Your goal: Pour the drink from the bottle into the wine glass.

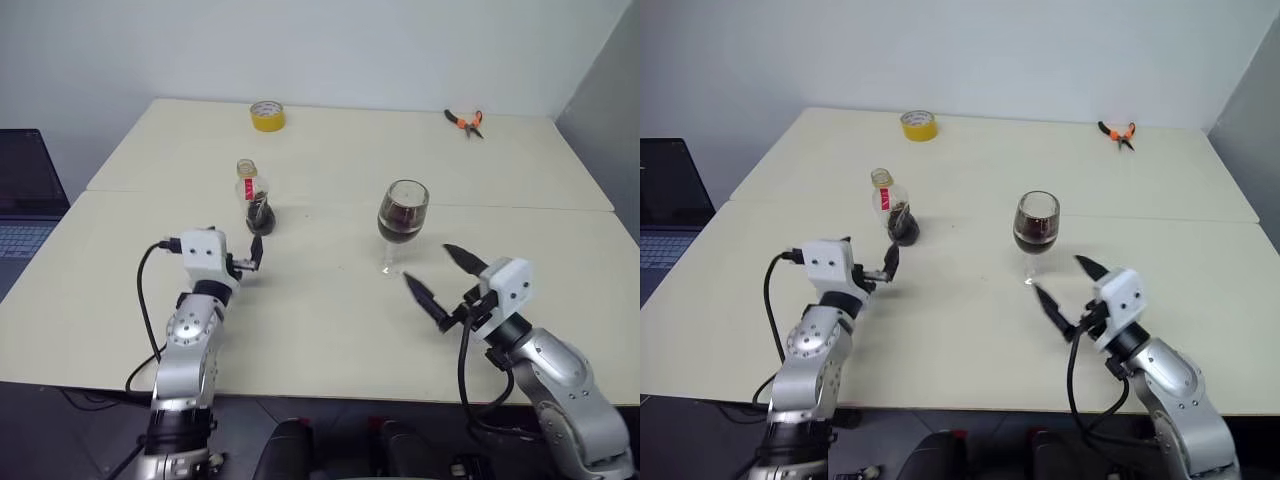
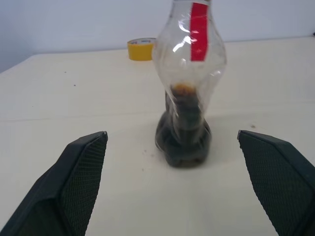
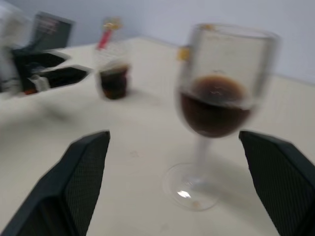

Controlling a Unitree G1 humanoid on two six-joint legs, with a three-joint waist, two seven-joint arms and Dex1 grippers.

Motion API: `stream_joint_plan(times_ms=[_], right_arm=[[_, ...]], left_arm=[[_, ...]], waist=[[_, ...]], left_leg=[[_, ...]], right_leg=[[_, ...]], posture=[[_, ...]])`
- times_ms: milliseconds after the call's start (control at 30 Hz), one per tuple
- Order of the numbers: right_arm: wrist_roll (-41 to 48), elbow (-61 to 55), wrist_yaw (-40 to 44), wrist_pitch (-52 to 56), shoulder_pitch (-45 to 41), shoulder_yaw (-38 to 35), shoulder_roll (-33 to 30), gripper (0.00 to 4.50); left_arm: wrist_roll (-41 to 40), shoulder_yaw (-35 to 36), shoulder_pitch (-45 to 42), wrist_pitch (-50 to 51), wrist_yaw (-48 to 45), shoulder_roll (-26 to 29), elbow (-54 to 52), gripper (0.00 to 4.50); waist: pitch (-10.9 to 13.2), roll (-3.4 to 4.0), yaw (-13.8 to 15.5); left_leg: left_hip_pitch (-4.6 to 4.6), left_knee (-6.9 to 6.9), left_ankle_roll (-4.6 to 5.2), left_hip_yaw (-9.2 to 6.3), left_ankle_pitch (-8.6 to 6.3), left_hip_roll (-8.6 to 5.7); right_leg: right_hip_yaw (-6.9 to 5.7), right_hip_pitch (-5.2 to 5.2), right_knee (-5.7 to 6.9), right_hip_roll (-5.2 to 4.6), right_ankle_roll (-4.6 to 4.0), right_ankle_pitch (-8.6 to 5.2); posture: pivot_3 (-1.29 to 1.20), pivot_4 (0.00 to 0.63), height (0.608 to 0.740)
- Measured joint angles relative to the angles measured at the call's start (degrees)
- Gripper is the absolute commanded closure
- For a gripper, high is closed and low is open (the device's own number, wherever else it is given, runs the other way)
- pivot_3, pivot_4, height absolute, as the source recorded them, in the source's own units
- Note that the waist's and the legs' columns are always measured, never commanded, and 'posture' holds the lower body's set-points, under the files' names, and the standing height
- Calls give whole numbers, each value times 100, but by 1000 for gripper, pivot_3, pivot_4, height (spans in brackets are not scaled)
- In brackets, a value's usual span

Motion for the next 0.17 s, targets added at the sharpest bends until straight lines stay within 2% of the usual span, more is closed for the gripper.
stream_joint_plan(times_ms=[167], right_arm=[[-361,580,-232,-797,124,2,531,0]], left_arm=[[9,-25,12,-11,59,-101,-13,13]], waist=[[-4,6,-13]], left_leg=[[1,-2,1,0,-1,2]], right_leg=[[1,-1,-1,2,0,0]], posture=[[0,150,740]])
